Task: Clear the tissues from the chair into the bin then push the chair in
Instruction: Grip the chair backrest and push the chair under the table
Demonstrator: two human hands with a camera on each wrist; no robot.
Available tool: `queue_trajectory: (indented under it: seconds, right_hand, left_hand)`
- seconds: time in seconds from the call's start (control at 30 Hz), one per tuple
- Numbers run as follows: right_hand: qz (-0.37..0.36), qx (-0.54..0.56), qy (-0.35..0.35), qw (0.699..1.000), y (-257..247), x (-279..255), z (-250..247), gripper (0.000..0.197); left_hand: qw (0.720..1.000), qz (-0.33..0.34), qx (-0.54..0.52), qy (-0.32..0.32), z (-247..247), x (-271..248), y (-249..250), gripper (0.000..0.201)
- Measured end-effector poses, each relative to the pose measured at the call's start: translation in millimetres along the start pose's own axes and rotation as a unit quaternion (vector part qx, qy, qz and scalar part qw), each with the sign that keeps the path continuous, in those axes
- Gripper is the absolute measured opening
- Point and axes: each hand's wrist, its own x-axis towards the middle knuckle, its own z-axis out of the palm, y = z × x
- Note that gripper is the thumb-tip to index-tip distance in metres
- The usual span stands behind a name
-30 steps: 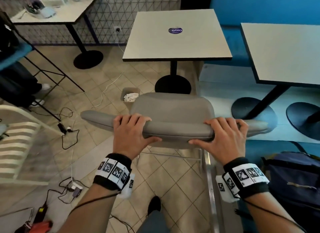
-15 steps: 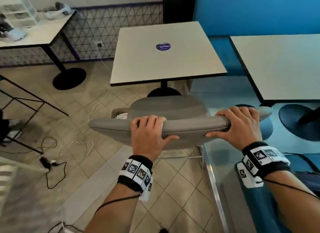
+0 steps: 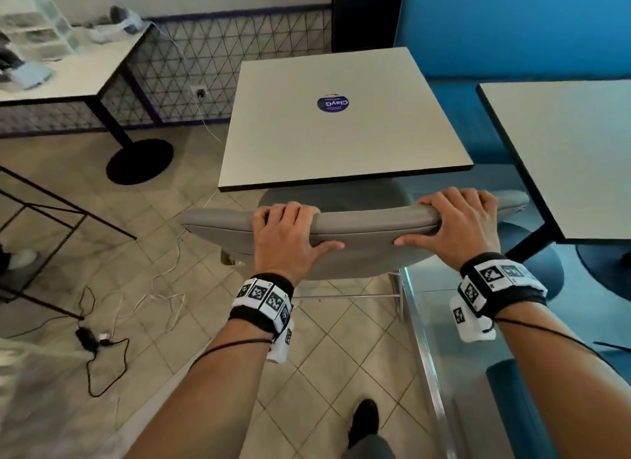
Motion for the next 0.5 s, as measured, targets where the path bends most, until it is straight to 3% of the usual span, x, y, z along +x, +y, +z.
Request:
queue_trajectory:
  seconds: [0.27, 0.4, 0.5]
  right_hand:
    - [-0.007, 0.025, -0.005, 1.0, 14, 103, 32, 0.08]
    - [-0.011, 0.024, 0.023, 0.999, 22, 112, 42, 0.078]
    - [-0.017, 0.023, 0.014, 0.999, 21, 109, 41, 0.078]
  left_hand:
    - [1.0, -0.016, 0.023, -0.005, 35, 93, -24, 0.079]
    - [1.0, -0.007, 0.016, 0.024, 47, 102, -29, 0.077]
    - [1.0, -0.008, 0.029, 0.005, 46, 99, -28, 0.077]
